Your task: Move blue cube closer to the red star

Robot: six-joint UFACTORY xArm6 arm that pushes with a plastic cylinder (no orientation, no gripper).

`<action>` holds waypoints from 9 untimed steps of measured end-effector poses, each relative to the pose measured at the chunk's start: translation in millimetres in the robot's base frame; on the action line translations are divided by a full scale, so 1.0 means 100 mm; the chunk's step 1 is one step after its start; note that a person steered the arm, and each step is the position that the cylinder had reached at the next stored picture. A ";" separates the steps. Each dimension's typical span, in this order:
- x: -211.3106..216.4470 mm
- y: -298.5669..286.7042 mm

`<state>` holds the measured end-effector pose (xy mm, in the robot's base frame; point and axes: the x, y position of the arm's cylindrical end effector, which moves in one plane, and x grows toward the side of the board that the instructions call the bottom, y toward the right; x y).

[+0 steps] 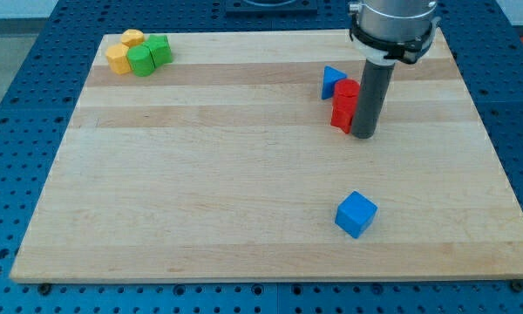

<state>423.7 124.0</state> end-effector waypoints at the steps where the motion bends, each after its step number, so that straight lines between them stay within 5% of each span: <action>1: 0.00 0.00; 5: 0.06 0.11; 9: 1.57 0.56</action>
<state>580.4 180.2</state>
